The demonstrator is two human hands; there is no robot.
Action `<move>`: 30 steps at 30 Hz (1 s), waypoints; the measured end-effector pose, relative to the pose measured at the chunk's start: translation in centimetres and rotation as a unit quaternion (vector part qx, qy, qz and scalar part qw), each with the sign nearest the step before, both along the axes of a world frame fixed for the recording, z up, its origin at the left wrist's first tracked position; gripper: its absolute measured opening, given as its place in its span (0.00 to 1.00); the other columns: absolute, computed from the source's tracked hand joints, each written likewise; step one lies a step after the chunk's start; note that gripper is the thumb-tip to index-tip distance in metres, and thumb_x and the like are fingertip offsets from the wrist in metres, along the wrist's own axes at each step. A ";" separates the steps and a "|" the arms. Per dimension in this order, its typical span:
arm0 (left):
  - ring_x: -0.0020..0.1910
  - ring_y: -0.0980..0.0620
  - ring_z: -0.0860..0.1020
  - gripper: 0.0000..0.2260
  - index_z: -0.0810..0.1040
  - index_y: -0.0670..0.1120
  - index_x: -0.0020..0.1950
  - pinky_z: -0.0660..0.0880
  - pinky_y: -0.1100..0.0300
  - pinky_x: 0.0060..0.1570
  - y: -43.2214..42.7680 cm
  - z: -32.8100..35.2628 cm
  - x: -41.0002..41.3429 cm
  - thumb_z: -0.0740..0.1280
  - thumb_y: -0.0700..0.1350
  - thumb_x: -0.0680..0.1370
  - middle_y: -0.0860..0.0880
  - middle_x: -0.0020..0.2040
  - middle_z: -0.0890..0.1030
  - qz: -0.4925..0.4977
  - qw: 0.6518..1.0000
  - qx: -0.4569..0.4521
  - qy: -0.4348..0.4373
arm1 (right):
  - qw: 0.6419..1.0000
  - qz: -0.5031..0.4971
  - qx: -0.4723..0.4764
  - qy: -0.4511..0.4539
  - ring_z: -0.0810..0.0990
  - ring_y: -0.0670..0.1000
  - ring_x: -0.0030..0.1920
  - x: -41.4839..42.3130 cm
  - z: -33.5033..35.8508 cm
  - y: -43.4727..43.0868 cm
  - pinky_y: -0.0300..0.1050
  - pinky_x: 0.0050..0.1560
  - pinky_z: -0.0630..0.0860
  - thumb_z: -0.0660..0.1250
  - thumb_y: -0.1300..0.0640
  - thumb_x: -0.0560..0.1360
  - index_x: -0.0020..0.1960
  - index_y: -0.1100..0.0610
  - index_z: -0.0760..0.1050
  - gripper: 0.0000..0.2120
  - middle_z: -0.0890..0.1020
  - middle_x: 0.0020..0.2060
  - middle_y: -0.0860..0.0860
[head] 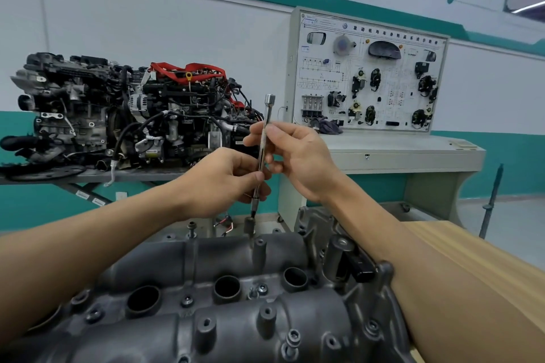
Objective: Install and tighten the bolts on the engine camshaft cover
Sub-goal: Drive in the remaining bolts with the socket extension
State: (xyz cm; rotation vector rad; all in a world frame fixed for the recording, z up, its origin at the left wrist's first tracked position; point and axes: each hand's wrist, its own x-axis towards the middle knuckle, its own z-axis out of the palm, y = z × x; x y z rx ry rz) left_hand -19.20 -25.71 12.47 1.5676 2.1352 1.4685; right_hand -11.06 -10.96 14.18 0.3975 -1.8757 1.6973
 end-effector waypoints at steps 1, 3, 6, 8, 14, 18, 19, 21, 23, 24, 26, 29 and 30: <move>0.47 0.47 0.86 0.08 0.84 0.39 0.52 0.82 0.47 0.53 -0.1 0.1 0.1 0.68 0.42 0.81 0.43 0.45 0.87 0.005 1.000 0.009 0.002 | 1.000 -0.009 0.009 0.009 0.72 0.47 0.33 -0.1 0.0 -0.1 0.38 0.30 0.67 0.62 0.60 0.81 0.48 0.56 0.82 0.10 0.85 0.43 0.53; 0.41 0.50 0.85 0.11 0.85 0.42 0.47 0.84 0.49 0.48 -0.2 0.3 0.4 0.73 0.49 0.75 0.44 0.41 0.87 0.025 0.999 0.047 0.011 | 0.999 -0.034 0.020 0.029 0.72 0.45 0.30 -0.4 -0.1 -0.2 0.35 0.28 0.69 0.67 0.60 0.79 0.42 0.52 0.83 0.09 0.85 0.38 0.51; 0.33 0.52 0.84 0.14 0.85 0.42 0.42 0.83 0.54 0.39 -0.6 0.9 0.6 0.76 0.52 0.67 0.45 0.35 0.86 0.046 0.994 0.099 0.018 | 0.997 -0.061 0.010 0.044 0.74 0.43 0.28 -0.5 -0.1 -0.2 0.34 0.27 0.70 0.74 0.60 0.73 0.35 0.50 0.80 0.10 0.84 0.33 0.49; 0.33 0.50 0.85 0.10 0.85 0.41 0.42 0.83 0.53 0.40 -0.7 1.2 0.5 0.76 0.48 0.70 0.45 0.35 0.86 0.049 0.993 0.100 0.024 | 0.997 -0.058 0.011 0.048 0.74 0.43 0.28 -0.5 -0.2 -0.2 0.34 0.27 0.70 0.74 0.59 0.74 0.36 0.49 0.80 0.10 0.83 0.34 0.50; 0.42 0.50 0.85 0.05 0.85 0.45 0.46 0.84 0.53 0.42 -0.7 1.2 0.6 0.70 0.43 0.79 0.49 0.40 0.87 0.043 0.995 0.057 0.072 | 1.000 -0.004 0.015 0.011 0.72 0.48 0.34 0.0 0.2 -0.4 0.40 0.30 0.65 0.61 0.52 0.79 0.49 0.53 0.83 0.12 0.85 0.45 0.52; 0.42 0.50 0.86 0.10 0.86 0.44 0.48 0.84 0.51 0.44 -0.9 1.3 0.8 0.73 0.51 0.75 0.48 0.41 0.87 0.034 0.996 0.057 0.055 | 0.998 -0.034 0.043 0.029 0.72 0.47 0.33 0.2 0.2 -0.6 0.38 0.29 0.69 0.62 0.58 0.82 0.46 0.54 0.82 0.11 0.84 0.42 0.54; 0.40 0.50 0.85 0.14 0.86 0.44 0.47 0.84 0.52 0.43 -0.9 1.3 0.9 0.74 0.53 0.72 0.48 0.40 0.87 0.032 0.996 0.062 0.049 | 0.997 -0.051 0.048 0.041 0.72 0.46 0.32 0.2 0.2 -0.7 0.37 0.29 0.70 0.65 0.59 0.80 0.44 0.55 0.82 0.09 0.83 0.41 0.55; 0.36 0.50 0.85 0.14 0.86 0.42 0.44 0.82 0.54 0.40 -0.9 1.4 1.0 0.76 0.53 0.69 0.48 0.37 0.87 0.040 0.995 0.075 0.044 | 0.994 -0.079 0.039 0.058 0.73 0.43 0.29 0.3 0.3 -0.8 0.35 0.29 0.70 0.69 0.61 0.77 0.41 0.58 0.79 0.06 0.81 0.39 0.57; 0.33 0.50 0.84 0.10 0.85 0.41 0.41 0.82 0.56 0.37 -0.9 1.4 0.9 0.77 0.48 0.70 0.47 0.34 0.86 0.049 0.994 0.082 0.044 | 0.994 -0.092 0.024 0.061 0.72 0.43 0.28 0.2 0.2 -0.7 0.33 0.29 0.69 0.72 0.61 0.75 0.40 0.58 0.76 0.06 0.77 0.40 0.62; 0.33 0.51 0.84 0.08 0.85 0.41 0.41 0.82 0.56 0.38 -0.8 1.5 0.9 0.77 0.46 0.72 0.47 0.34 0.86 0.051 0.994 0.080 0.047 | 0.994 -0.093 0.025 0.052 0.71 0.44 0.28 0.2 0.2 -0.7 0.34 0.28 0.69 0.71 0.59 0.75 0.40 0.58 0.76 0.07 0.76 0.41 0.63; 0.35 0.51 0.85 0.05 0.85 0.41 0.44 0.83 0.52 0.41 -0.8 1.5 0.9 0.74 0.44 0.75 0.47 0.35 0.86 0.049 0.995 0.063 0.060 | 0.996 -0.077 0.045 0.027 0.71 0.46 0.29 0.3 0.1 -0.7 0.35 0.28 0.67 0.69 0.57 0.77 0.40 0.58 0.78 0.08 0.75 0.42 0.63; 0.40 0.52 0.86 0.05 0.85 0.43 0.46 0.84 0.51 0.45 -0.9 1.5 0.7 0.70 0.43 0.79 0.50 0.38 0.87 0.048 0.995 0.037 0.078 | 0.998 -0.032 0.046 0.003 0.71 0.47 0.33 0.5 0.2 -0.7 0.40 0.30 0.64 0.64 0.53 0.79 0.45 0.56 0.81 0.11 0.80 0.44 0.58; 0.41 0.53 0.86 0.06 0.85 0.44 0.46 0.84 0.51 0.45 -0.9 1.5 0.7 0.70 0.43 0.80 0.50 0.39 0.87 0.047 0.995 0.032 0.081 | 0.999 -0.019 0.034 -0.002 0.72 0.47 0.34 0.6 0.3 -0.6 0.41 0.31 0.63 0.62 0.53 0.80 0.46 0.56 0.81 0.12 0.82 0.45 0.55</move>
